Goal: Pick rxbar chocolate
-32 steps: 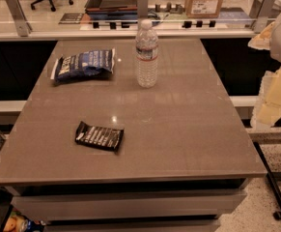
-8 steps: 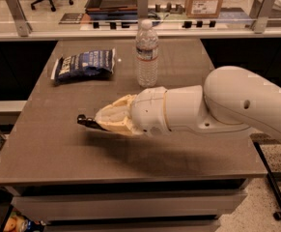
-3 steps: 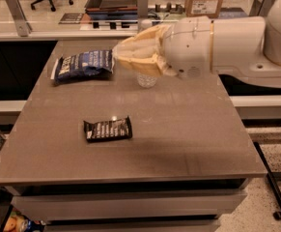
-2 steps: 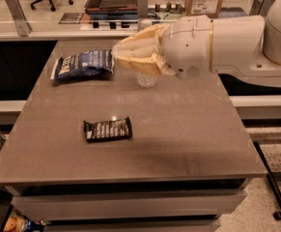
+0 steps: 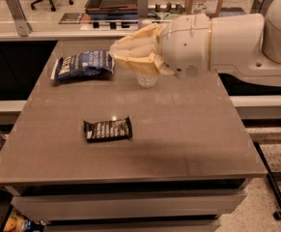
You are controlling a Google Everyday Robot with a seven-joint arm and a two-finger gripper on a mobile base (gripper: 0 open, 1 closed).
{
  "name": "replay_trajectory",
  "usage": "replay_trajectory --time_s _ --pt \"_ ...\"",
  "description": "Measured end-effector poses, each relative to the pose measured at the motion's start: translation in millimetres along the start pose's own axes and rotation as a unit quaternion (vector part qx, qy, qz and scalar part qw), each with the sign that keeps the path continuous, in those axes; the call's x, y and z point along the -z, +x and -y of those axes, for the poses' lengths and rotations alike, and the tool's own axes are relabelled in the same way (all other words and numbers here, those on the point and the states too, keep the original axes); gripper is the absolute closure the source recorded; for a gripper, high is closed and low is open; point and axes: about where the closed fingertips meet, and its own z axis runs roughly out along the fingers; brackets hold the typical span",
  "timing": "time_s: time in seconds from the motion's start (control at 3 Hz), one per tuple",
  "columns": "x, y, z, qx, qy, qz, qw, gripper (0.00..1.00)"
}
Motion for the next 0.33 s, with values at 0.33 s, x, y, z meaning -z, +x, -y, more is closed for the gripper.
replay_trajectory --time_s 0.33 --pt "-1.8 -3.2 -1.4 0.003 -0.002 0.0 1.0 0.37"
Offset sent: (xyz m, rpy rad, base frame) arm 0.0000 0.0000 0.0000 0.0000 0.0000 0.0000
